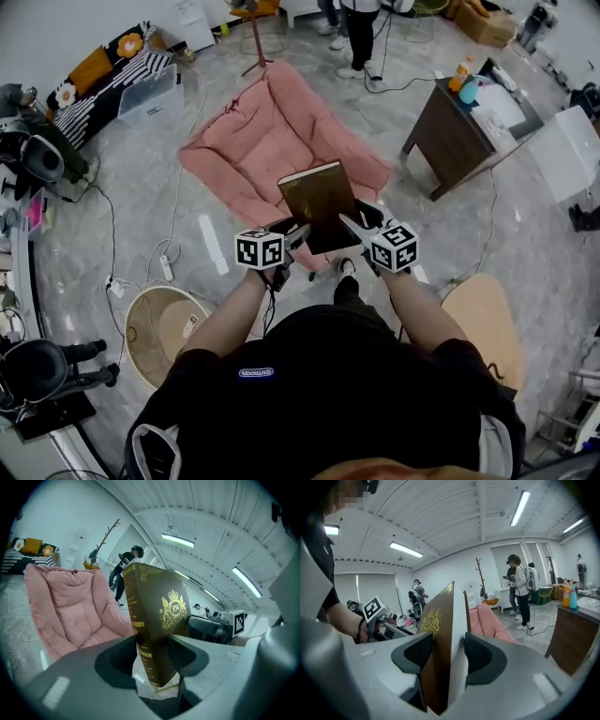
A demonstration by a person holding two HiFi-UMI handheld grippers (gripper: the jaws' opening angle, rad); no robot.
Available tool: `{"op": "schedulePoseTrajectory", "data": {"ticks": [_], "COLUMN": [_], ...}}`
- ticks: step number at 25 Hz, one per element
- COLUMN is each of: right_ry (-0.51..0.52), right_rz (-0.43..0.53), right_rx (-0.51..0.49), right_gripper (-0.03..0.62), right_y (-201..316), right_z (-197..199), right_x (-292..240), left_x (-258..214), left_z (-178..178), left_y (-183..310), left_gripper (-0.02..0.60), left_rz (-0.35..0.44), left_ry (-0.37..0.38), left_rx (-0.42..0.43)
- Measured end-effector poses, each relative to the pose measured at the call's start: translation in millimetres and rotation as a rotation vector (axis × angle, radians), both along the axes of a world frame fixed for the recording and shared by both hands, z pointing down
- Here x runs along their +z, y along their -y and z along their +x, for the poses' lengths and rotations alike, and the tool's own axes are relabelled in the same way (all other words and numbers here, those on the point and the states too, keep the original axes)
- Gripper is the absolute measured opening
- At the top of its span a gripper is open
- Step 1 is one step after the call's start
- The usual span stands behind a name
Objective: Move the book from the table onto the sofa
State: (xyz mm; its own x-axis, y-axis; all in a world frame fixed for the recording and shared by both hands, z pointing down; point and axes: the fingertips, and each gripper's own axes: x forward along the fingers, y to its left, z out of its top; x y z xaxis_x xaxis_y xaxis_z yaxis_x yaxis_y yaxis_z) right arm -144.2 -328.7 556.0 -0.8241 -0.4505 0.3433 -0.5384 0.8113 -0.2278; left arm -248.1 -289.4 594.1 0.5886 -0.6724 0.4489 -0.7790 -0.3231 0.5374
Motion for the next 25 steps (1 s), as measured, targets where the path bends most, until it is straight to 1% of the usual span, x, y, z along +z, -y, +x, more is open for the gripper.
{"op": "schedulePoseTrajectory", "data": {"ticks": [8,13,16,22,25], "right_ry": [-0.013,-0.037,-0.051,-0.068,-0.084], "right_rz": [-0.062,-0.109,-0.139,-0.188,-0.222], "right_rx": [-0.1,-0.145,-0.186,-0.269,-0.314], "right_gripper": [0.229,0.229,0.229,0.229,0.229], "right_y": [88,134,151,178,187], "right_z": [-7,-8,-11,-17,-21], "right_x": [23,46,59,90,108], "left_x": [23,45,58,87,103], "left_z": [0,3,3,2,3], "left_y": [73,112,122,143,148], "left_gripper": [0.209,0.209,0.209,0.207,0.207], "left_rz": [-0.074,-0.128,-0.174,-0.242,-0.278], "left_ry": [-0.022,-0.038,-0.053,-0.042,-0.054], "left_rx": [-0.106,-0.15,-0.188,-0.244,-0.275]}}
